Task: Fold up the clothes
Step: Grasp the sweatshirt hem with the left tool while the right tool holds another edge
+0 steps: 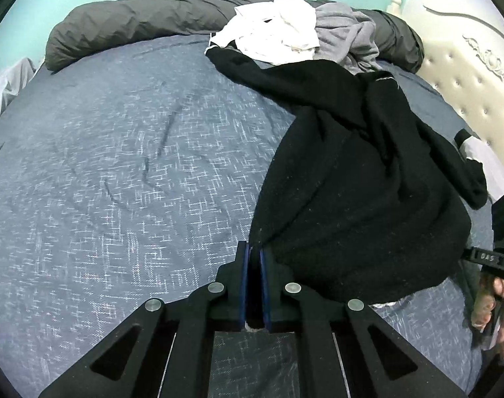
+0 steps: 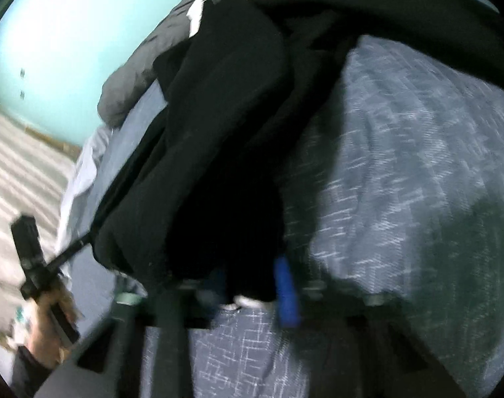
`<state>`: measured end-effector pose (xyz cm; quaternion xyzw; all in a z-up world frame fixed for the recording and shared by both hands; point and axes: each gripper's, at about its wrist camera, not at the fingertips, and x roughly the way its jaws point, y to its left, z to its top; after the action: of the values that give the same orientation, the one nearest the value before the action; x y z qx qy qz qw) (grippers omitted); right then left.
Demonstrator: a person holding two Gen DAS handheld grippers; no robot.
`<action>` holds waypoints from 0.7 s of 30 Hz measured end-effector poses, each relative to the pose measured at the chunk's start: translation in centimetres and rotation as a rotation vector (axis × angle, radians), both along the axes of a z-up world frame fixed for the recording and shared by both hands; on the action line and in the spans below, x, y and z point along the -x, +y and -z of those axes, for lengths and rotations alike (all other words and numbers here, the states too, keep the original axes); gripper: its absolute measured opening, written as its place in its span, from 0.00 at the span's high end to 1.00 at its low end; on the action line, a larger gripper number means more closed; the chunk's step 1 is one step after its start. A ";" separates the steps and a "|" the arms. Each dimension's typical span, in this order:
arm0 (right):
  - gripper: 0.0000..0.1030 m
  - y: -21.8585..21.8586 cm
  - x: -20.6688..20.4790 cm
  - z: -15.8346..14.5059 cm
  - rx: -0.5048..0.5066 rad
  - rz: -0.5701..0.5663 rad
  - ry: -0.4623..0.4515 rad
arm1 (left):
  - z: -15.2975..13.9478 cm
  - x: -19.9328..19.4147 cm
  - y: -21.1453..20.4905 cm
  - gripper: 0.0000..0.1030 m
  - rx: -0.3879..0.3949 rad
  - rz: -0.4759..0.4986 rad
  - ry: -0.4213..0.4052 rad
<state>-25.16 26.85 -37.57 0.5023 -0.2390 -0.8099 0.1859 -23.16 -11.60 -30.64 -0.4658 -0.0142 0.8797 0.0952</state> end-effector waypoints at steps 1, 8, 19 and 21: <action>0.95 0.0 -0.1 -0.1 0.004 0.002 0.009 | -0.4 -0.3 -0.2 0.94 -0.002 -0.003 0.009; 0.95 3.8 -1.9 -3.7 0.074 0.073 0.101 | -3.3 -1.5 -1.2 0.94 0.003 -0.007 0.048; 0.95 9.0 -7.4 -11.1 0.036 0.083 0.148 | -6.5 -8.0 -3.9 0.94 -0.078 -0.040 0.039; 0.95 8.9 -8.4 -13.2 -0.022 0.052 0.161 | -7.1 -10.0 -3.7 0.94 -0.092 -0.027 0.043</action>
<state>-16.72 35.74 -24.33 0.4310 -0.2273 -0.8550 0.1778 -13.19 -15.30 -23.57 -0.4414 -0.0590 0.8892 0.1049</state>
